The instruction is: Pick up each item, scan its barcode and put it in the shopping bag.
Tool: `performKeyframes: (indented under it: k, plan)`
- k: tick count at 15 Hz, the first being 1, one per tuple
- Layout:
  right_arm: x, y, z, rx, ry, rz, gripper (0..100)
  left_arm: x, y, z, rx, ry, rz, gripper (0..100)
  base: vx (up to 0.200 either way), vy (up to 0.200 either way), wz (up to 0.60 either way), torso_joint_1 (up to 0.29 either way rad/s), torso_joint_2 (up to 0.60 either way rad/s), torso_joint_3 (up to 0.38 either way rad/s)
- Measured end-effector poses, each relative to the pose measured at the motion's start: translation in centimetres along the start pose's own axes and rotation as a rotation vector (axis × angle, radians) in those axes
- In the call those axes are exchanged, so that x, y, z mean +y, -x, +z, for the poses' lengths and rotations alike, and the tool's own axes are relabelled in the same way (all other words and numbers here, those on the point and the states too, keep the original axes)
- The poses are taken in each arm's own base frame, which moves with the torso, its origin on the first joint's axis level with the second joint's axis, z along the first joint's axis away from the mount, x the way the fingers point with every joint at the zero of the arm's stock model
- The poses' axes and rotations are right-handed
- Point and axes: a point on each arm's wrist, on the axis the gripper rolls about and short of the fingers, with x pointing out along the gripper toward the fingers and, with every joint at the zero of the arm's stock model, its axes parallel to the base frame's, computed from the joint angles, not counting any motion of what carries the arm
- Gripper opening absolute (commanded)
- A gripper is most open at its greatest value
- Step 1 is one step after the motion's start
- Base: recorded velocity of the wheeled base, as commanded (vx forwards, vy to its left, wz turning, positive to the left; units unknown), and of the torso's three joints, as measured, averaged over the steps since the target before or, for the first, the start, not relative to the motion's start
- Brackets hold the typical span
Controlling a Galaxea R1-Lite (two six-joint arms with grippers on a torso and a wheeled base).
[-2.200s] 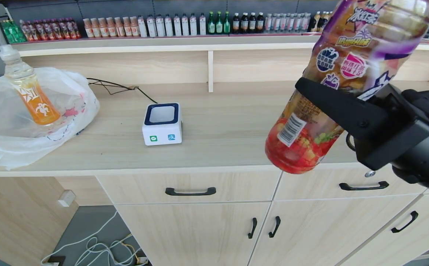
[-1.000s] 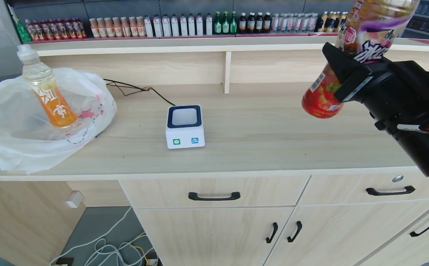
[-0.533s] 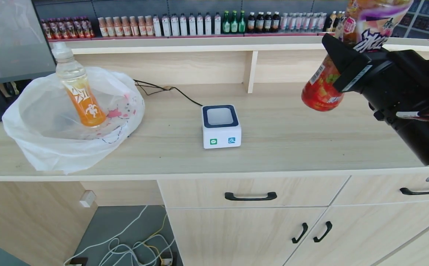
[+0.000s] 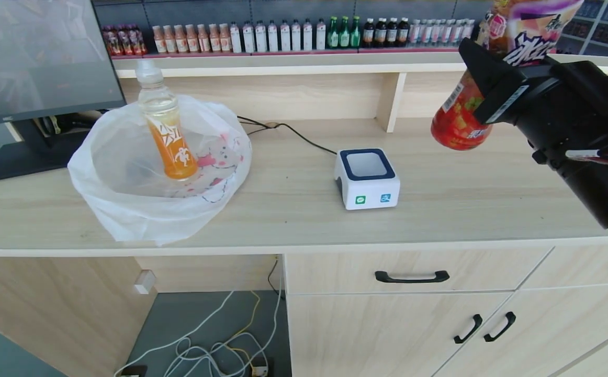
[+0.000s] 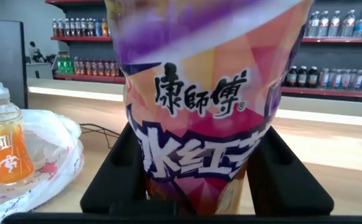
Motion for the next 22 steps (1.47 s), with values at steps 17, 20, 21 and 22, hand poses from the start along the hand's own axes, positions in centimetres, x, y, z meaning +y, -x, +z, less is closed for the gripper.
performKeyframes:
  k: [17, 20, 21, 22]
  plan:
    - [-0.3, -1.1, -1.7, -0.002, 0.316, 0.082, 0, 0.0, 0.0, 0.0, 0.0, -0.014, -0.001, 100, 0.0, 0.024, 0.0, 0.001, 0.0, 0.0]
    - [-0.4, -2.3, -1.6, -0.08, 0.443, 0.173, 0, 0.0, 0.0, 0.0, 0.0, -0.014, -0.001, 100, 0.0, 0.0, 0.0, 0.0, 0.0, 0.0]
    - [-0.4, -2.6, -1.8, -0.088, 0.473, 0.189, 0, 0.0, 0.0, 0.0, 0.0, -0.014, 0.0, 100, 0.0, 0.0, 0.0, 0.0, 0.0, 0.0]
    - [-0.6, -2.8, -2.1, -0.098, 0.515, 0.213, 0, 0.0, 0.0, 0.0, 0.0, -0.014, 0.0, 100, 0.0, 0.0, 0.0, 0.0, 0.0, 0.0]
